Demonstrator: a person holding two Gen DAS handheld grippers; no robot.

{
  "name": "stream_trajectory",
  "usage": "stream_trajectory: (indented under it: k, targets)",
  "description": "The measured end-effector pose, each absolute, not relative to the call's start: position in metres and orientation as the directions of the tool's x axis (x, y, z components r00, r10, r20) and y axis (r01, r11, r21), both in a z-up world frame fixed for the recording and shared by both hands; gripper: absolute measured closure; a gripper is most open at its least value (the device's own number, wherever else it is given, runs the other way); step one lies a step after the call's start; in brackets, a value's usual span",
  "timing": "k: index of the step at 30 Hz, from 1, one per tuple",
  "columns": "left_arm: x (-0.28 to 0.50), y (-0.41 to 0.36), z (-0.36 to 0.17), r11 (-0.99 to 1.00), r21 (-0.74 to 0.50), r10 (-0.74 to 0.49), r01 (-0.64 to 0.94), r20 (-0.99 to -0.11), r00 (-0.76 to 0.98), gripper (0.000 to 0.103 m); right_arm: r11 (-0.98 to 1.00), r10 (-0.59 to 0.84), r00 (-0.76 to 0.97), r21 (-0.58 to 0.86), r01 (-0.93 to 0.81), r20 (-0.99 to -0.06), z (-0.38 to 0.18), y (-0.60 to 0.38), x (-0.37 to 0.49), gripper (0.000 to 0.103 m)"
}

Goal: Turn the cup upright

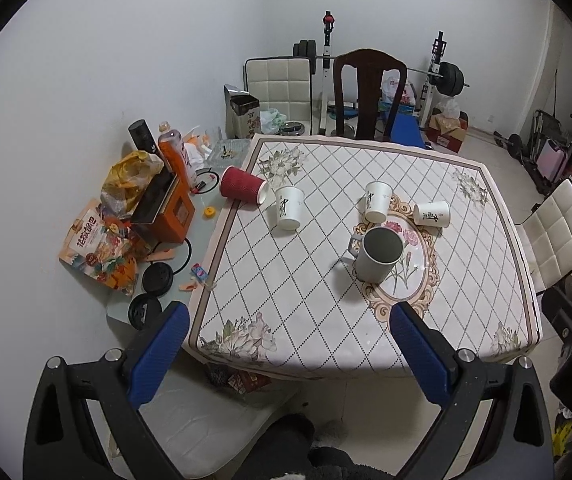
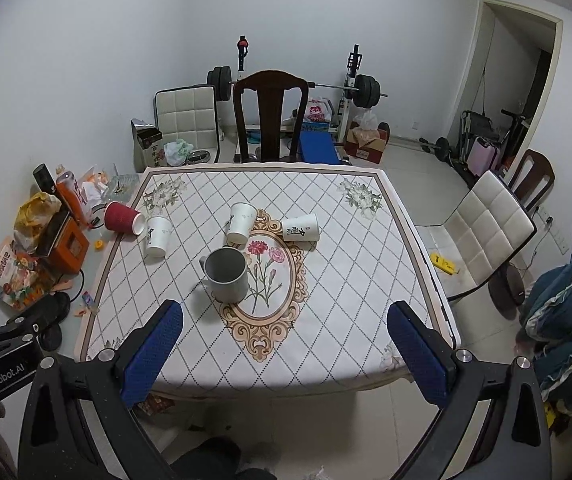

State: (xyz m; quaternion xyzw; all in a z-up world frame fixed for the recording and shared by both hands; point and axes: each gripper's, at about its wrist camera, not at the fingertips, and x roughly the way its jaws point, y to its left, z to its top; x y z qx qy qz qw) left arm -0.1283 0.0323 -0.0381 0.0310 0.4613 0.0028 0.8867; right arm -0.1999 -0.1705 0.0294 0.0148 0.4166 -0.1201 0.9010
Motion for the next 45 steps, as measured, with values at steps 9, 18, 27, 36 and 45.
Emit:
stream_trajectory:
  k: [9,18,27,36,45]
  targets:
    - [-0.129,0.032,-0.045,0.998,0.055,0.028,0.033,-0.833,0.553,0.001,0.972,-0.198,0.605,-0.074,0.224,-0.771,0.021,-0.171,-0.197,0.000]
    - [-0.129,0.032,-0.049,0.997,0.060,0.029,0.041,-0.841,0.540,0.001,0.975,-0.180,0.582,-0.065,0.213,-0.793,0.012,-0.169,-0.195,0.000]
    - [-0.129,0.031,-0.049,0.997,0.061,0.030,0.039,-0.841,0.541,0.001,0.976,-0.174,0.577,-0.060,0.211,-0.798,0.009,-0.167,-0.194,0.000]
    - [-0.129,0.031,-0.049,0.997,0.061,0.030,0.040,-0.841,0.541,0.001,0.977,-0.168,0.576,-0.056,0.207,-0.800,0.005,-0.164,-0.196,0.000]
    - [-0.129,0.031,-0.050,0.997,0.062,0.031,0.039,-0.841,0.541,0.001,0.978,-0.161,0.575,-0.051,0.203,-0.802,0.004,-0.160,-0.196,0.000]
